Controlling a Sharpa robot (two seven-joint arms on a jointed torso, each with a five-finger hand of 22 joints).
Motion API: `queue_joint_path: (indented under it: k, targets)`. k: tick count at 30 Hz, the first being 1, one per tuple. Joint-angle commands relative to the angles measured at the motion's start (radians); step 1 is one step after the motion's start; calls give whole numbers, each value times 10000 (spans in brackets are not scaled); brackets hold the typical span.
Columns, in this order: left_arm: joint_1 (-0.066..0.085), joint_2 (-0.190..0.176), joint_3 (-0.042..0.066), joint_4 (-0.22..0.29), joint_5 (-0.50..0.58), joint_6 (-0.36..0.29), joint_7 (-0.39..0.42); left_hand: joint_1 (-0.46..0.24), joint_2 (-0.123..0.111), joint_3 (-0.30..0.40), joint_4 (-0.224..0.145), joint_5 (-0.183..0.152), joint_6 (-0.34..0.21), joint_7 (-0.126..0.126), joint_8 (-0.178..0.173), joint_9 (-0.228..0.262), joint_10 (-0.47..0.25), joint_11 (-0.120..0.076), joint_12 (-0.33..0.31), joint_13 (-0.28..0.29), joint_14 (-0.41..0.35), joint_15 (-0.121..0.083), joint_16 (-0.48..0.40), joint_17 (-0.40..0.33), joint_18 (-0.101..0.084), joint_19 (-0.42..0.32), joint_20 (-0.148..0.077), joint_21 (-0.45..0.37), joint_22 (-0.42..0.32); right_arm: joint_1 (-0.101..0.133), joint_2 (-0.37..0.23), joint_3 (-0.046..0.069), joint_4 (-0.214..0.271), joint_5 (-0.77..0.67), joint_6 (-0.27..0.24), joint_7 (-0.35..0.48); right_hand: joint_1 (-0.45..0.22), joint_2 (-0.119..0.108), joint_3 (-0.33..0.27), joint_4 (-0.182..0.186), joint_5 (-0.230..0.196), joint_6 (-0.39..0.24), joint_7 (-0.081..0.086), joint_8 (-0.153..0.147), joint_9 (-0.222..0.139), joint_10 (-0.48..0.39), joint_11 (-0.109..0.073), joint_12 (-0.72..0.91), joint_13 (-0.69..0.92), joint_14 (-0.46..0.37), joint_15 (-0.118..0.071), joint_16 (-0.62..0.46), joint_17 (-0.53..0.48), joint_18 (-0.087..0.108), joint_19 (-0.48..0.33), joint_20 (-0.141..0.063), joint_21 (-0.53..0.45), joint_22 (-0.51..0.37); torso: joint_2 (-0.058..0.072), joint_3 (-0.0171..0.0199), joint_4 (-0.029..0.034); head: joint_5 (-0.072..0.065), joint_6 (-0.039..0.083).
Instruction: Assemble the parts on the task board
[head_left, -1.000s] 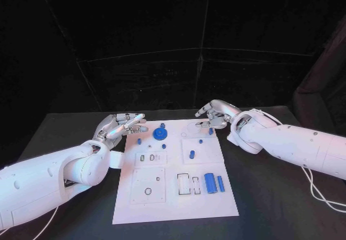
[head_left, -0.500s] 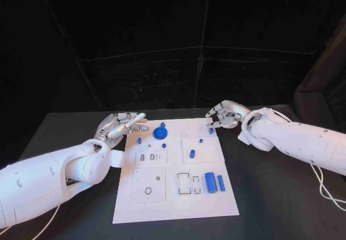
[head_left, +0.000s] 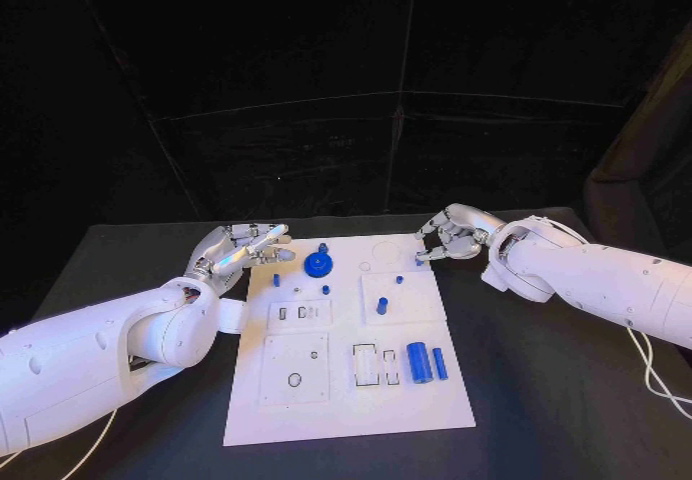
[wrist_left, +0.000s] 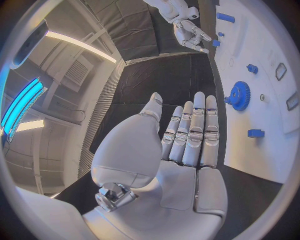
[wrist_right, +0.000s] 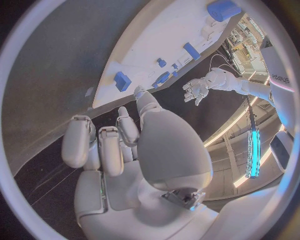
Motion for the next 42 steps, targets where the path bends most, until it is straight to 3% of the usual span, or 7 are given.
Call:
queue_joint_path:
  k: [1,17,22,30,35,39,42]
  targets:
    - [13,13,8,-5,-1,126,73,17,86,13,-57,40,66,15,-61,-9,63,-7,-60,-12,76,18,-34,11,64,51,-4,-37,-14,-52,-1,1,-23,65,277,102,30,0,-57,-23,-30,-45,-18,13,11,-44,4,-45,-17,774,23,49,1201,-130,-28,25,-13,-22,-5,2,14,-15,-16]
    - [5,27,8,-69,-1,142,67,23,93,7,-71,40,68,16,-68,-9,62,-6,-71,-12,77,20,-48,15,63,56,-3,-48,-22,-281,97,1,-190,84,483,118,-4,92,-102,-3,31,69,-41,66,34,-9,-14,3,27,780,14,58,1231,-133,-18,24,-2,0,-6,-3,25,-52,-59]
    - [4,27,8,-74,-1,142,66,23,93,7,-71,40,68,16,-68,-9,62,-6,-71,-12,77,20,-48,15,63,56,-3,-48,-22,-315,151,1,-274,100,497,109,76,271,-56,-45,-31,251,-75,138,56,20,-48,40,63,784,-13,62,1249,-136,-7,4,8,20,-9,-11,29,-52,-70]
    - [3,27,7,-82,-1,146,62,23,93,7,-71,40,68,16,-68,-9,62,-6,-71,-12,77,20,-48,15,63,56,-3,-48,-22,-335,271,1,-404,106,510,88,239,727,240,-144,-592,698,-153,289,76,93,-124,140,163,795,-76,75,1297,-142,16,-54,30,58,-7,-3,16,-40,-85]
    - [2,27,7,-87,-1,151,57,23,93,7,-71,40,68,16,-68,-9,62,-6,-71,-12,77,20,-48,15,63,56,-3,-48,-22,-347,311,2,-426,107,471,55,289,894,426,-188,-807,879,-197,331,71,105,-163,156,183,796,-109,72,1299,-142,17,-83,31,58,-6,-4,18,-38,-97]
    - [1,27,7,-93,-1,153,49,23,93,7,-71,40,68,16,-68,-9,62,-6,-71,-12,77,20,-48,15,63,56,-3,-48,-22,-354,316,2,-435,97,298,31,364,1030,627,-259,-1000,1091,-258,390,77,126,-216,185,216,796,-151,71,1303,-141,18,-117,32,61,-7,-1,18,-38,-101]
    - [1,23,7,-93,-1,155,42,23,93,7,-71,40,68,16,-68,-9,62,-6,-71,-12,77,20,-48,15,63,56,-3,-48,-22,-357,313,2,-416,79,30,44,473,1237,923,-352,-1369,1425,-373,518,111,171,-306,243,275,802,-222,78,1329,-146,37,-173,47,95,-11,-2,20,-27,-111]
